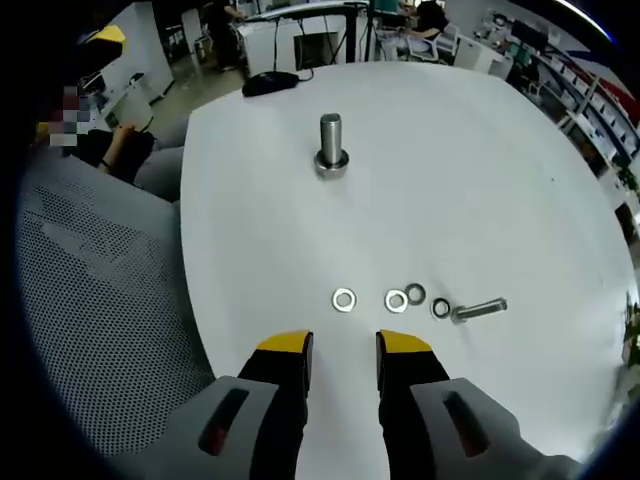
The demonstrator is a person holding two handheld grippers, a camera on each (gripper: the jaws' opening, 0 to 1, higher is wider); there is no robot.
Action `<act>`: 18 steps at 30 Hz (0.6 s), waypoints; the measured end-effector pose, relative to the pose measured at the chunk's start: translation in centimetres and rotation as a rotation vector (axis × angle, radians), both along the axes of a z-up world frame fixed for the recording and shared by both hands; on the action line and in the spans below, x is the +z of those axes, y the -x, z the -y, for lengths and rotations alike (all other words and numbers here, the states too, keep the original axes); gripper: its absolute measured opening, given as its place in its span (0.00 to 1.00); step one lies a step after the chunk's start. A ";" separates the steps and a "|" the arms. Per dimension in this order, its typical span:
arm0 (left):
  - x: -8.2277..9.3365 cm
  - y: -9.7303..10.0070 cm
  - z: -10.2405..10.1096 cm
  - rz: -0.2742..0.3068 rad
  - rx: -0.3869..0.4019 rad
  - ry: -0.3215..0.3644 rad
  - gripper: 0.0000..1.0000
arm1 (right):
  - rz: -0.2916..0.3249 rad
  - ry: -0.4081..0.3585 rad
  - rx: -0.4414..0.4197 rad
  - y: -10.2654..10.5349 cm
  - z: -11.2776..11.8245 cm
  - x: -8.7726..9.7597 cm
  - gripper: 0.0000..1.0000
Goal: Place the washer onto the threaded stud by aligning its center hole with the stud, sliding it down to the base, and recovering from edge contact or off-axis alignment until the washer reaches the visible bottom stop.
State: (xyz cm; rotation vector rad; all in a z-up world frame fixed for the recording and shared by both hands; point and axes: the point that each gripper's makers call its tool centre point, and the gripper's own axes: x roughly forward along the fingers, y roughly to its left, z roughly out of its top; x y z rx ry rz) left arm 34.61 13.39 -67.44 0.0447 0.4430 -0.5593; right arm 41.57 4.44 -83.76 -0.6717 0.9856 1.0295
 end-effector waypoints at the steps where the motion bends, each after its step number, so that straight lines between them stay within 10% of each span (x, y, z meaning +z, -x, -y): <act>1: 0.0 0.0 0.0 -0.001 0.000 -0.001 0.25 | -0.003 0.001 0.007 0.0 -0.3 -0.1 0.28; 18: 0.0 0.1 -0.2 -0.001 0.009 0.003 0.25 | -0.049 0.081 0.077 -0.3 -1.3 -2.5 0.28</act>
